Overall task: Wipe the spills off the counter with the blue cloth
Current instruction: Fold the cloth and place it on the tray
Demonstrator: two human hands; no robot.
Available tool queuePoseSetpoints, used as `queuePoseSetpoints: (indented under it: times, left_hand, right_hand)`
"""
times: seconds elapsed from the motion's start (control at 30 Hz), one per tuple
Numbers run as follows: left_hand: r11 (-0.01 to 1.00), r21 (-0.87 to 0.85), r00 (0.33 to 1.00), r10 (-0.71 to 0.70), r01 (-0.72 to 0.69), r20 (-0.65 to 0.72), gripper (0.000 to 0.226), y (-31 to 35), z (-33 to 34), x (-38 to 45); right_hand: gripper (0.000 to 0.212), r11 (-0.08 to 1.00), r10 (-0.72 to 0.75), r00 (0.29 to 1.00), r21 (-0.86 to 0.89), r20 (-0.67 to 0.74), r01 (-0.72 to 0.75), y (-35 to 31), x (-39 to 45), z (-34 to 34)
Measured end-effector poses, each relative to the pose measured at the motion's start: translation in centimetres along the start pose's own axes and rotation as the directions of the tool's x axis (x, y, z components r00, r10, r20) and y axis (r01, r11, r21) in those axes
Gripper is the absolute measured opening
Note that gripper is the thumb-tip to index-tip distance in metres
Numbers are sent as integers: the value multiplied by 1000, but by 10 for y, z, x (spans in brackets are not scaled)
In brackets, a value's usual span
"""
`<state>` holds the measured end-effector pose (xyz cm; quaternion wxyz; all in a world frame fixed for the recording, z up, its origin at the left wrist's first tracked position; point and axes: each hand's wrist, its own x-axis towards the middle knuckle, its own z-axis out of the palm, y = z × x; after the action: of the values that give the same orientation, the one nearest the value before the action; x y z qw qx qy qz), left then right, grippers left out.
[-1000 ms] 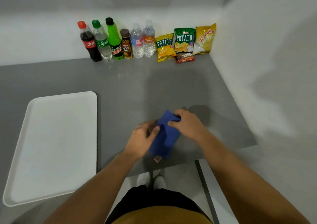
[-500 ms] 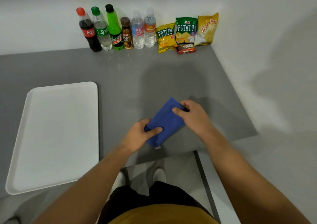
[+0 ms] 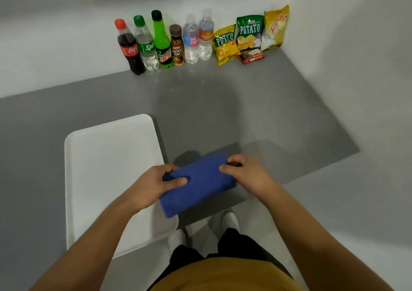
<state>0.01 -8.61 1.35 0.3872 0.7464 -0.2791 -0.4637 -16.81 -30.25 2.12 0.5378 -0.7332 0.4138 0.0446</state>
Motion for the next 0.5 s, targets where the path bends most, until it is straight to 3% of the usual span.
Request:
queuePoseSetpoints:
  times: [0.13,0.37,0.5]
  left_hand:
    - [991,115,991,-81,68,110,28,-18,-37,-14]
    - [954,249,898,-253,168,359,27,-43,-83,-36]
    - [911,352,832,-358,214,423,33,-56,-94,-41]
  right_hand:
    - [12,989,83,992,117,97,-94,-1,-17,39]
    - [21,994,100,979,-50,176,-92,4,-38,101]
    - [20,994,91,977,-69,195,-79,5,-48,126]
